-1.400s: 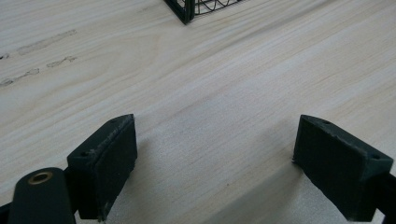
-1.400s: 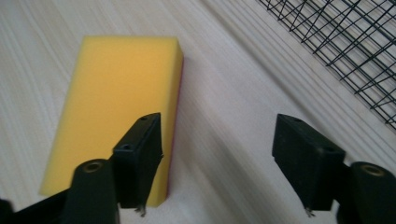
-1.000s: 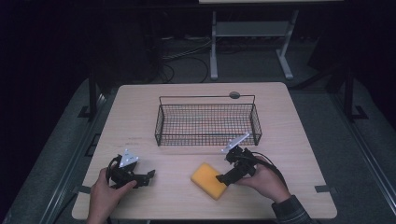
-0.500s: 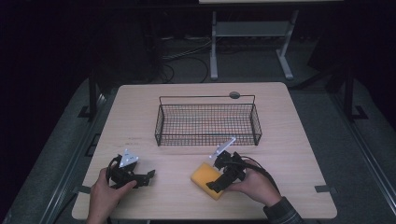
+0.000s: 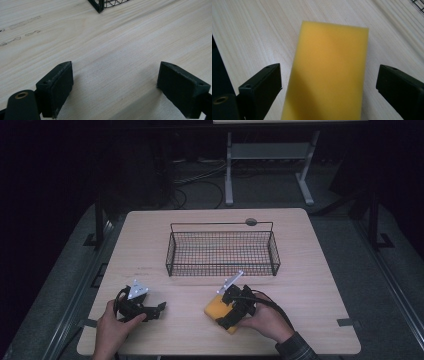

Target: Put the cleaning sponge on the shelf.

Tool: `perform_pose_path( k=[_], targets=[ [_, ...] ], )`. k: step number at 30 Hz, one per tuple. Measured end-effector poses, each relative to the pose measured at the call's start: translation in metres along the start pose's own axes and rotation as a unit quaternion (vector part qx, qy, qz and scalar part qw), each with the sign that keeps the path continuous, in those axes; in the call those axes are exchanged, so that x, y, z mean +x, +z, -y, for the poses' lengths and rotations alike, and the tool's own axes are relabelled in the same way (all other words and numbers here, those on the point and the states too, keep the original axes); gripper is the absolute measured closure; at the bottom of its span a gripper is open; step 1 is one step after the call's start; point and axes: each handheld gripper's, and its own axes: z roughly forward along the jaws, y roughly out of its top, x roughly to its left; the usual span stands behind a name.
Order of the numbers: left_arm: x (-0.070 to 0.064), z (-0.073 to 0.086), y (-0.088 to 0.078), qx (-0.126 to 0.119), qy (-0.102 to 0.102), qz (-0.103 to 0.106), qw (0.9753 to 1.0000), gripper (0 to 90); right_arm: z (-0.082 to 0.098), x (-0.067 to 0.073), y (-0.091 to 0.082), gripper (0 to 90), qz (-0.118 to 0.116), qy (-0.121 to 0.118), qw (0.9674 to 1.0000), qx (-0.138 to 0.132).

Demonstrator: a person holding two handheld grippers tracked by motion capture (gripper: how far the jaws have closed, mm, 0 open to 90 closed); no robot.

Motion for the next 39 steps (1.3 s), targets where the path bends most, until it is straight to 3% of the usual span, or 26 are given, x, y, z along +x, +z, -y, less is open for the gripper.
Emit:
perform_pose_path(
  k=[29, 39],
  targets=[
    [0.000, 0.000, 0.000, 0.000, 0.000, 0.000, 1.0000, 12.6, -0.003, 0.007, 0.024, 7.1, 0.013, -0.020, 0.9993, 0.028],
    [0.000, 0.000, 0.000, 0.000, 0.000, 0.000, 1.0000, 12.6, -0.002, 0.007, 0.023, 15.5, 0.024, -0.020, 0.9990, 0.032]
  ],
)
